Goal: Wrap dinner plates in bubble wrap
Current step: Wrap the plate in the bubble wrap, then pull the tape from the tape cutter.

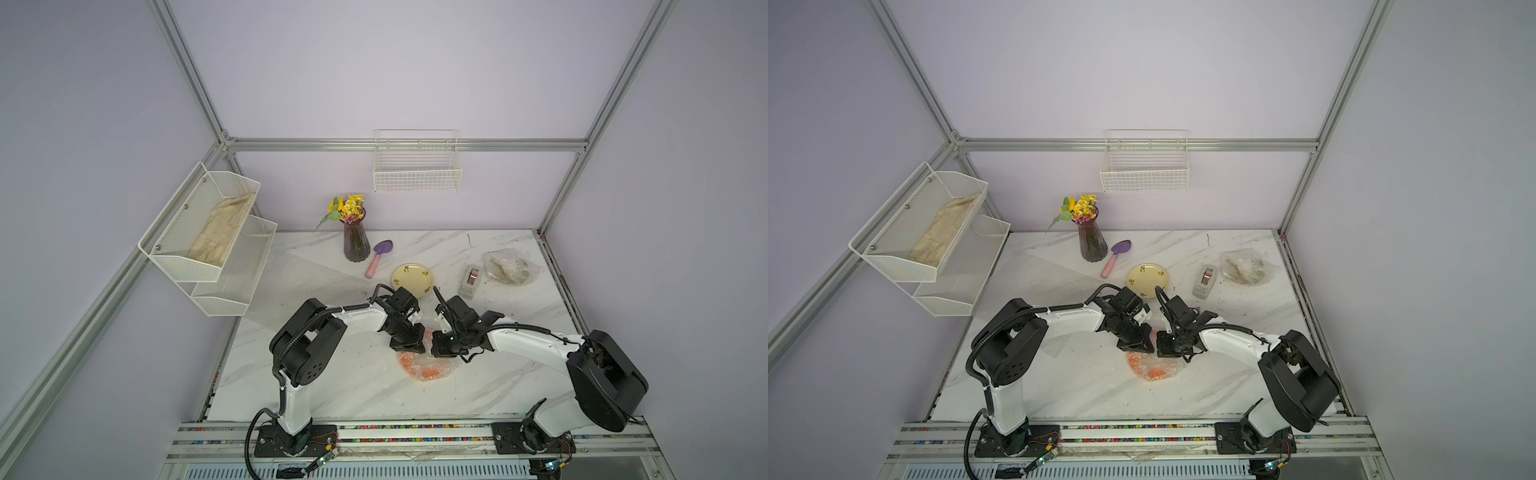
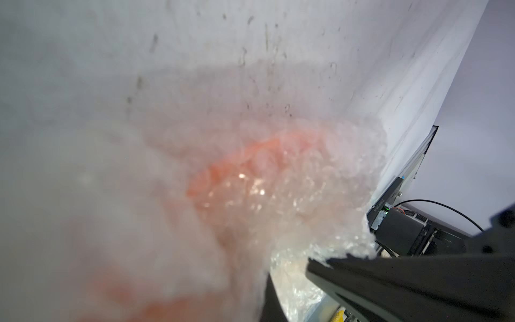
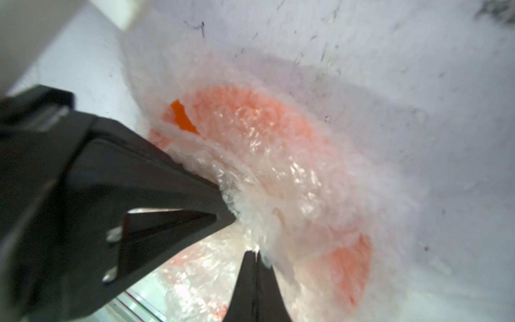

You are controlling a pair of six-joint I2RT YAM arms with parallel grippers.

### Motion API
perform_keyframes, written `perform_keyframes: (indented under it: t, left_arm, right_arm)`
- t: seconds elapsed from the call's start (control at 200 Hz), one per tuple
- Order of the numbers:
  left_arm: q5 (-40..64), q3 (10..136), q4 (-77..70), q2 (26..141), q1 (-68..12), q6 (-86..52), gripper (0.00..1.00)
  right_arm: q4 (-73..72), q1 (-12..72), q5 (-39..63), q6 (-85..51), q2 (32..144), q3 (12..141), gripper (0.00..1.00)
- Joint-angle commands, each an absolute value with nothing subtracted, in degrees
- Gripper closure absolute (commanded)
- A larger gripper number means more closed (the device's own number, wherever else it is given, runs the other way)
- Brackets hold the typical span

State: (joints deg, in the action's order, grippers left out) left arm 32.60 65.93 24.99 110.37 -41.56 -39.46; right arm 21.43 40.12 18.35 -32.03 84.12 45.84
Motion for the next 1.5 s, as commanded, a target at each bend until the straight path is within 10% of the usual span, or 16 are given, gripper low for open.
perform_keyframes:
  t: [0.0, 0.82, 1.065, 1.495]
  left_arm:
    - [28.49, 63.89, 26.59, 113.58, -41.51, -39.89, 0.93]
    - [25.92, 65.28, 30.37, 113.62, -39.80, -39.16, 0.94]
    - [26.30, 63.87, 29.88, 113.87, -39.73, -38.67, 0.95]
    - [26.72, 63.97, 29.45, 113.60, -39.76, -38.76, 0.95]
  right_arm:
    - [20.92, 39.65, 18.59, -40.39, 83.89, 42.99, 0.96]
    - [23.75, 37.81, 16.95, -34.60, 88.07, 45.78, 0.90]
    - [23.47, 19.27, 27.87, -33.58, 82.22, 53.60, 0.76]
    - [7.39, -3.29, 45.63, -34.45, 106.67, 66.83, 0.55]
